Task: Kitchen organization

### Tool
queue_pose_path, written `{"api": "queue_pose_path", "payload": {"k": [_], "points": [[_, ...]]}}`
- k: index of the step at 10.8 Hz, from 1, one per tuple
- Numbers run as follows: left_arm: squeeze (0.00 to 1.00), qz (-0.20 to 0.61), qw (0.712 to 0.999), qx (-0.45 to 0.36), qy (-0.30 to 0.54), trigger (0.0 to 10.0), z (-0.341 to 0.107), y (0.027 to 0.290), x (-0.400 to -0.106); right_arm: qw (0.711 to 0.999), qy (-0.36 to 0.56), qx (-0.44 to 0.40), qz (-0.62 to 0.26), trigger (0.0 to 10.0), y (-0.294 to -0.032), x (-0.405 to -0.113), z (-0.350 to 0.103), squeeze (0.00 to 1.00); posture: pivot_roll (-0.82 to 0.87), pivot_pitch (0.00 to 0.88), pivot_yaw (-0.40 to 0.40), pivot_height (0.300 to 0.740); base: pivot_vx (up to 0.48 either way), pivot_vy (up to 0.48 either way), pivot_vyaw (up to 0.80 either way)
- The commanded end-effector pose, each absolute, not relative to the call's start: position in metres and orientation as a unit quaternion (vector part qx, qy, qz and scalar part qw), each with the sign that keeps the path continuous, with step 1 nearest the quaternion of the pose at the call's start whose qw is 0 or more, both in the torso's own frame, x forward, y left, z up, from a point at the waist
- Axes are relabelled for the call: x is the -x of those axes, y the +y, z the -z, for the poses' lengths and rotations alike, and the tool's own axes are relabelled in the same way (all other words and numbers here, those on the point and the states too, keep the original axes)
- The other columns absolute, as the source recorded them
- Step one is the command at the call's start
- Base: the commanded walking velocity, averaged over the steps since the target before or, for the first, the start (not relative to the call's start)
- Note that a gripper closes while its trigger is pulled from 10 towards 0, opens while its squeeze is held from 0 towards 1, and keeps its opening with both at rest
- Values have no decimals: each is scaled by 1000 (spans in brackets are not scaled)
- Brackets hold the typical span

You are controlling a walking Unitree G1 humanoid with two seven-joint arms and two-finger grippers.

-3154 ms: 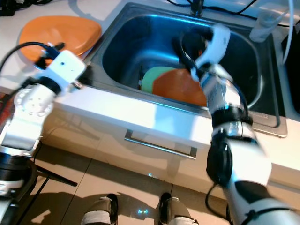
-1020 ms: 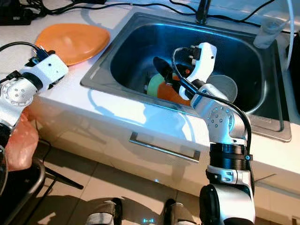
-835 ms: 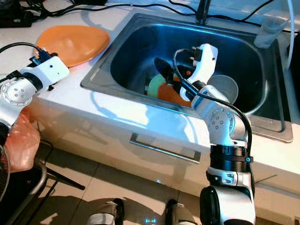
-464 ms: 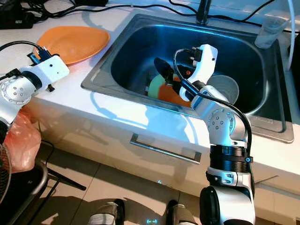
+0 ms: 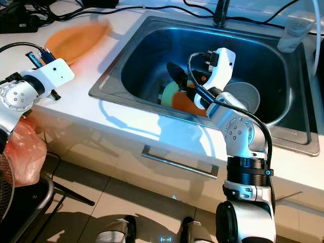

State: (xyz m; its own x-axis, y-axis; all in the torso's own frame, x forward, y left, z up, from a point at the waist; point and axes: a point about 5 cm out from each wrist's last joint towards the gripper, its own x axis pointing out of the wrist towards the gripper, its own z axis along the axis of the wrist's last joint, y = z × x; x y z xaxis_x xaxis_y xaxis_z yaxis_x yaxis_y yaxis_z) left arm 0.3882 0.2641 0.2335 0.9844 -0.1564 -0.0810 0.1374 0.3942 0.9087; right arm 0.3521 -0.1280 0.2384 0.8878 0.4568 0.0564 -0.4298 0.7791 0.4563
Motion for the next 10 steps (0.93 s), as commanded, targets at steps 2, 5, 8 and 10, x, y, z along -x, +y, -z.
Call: {"api": "queue_pose_path", "payload": {"k": [2, 5, 8, 10], "points": [[0, 142, 824, -542, 87, 0, -176, 265, -378, 943, 27, -239, -230, 10000, -131, -351, -239, 0, 59, 235, 2, 740, 0, 0, 0], [0, 130, 819, -554, 71, 0, -179, 265, -378, 943, 30, -239, -230, 10000, -131, -351, -238, 0, 58, 230, 3, 740, 0, 0, 0], [0, 96, 796, -597, -16, 0, -195, 253, -382, 942, 34, -242, -229, 10000, -131, -353, -235, 0, 65, 227, -6, 740, 0, 0, 0], [0, 89, 767, -619, -143, 0, -208, 222, -379, 940, 37, -247, -231, 10000, -130, -354, -233, 0, 70, 225, -8, 740, 0, 0, 0]]}}
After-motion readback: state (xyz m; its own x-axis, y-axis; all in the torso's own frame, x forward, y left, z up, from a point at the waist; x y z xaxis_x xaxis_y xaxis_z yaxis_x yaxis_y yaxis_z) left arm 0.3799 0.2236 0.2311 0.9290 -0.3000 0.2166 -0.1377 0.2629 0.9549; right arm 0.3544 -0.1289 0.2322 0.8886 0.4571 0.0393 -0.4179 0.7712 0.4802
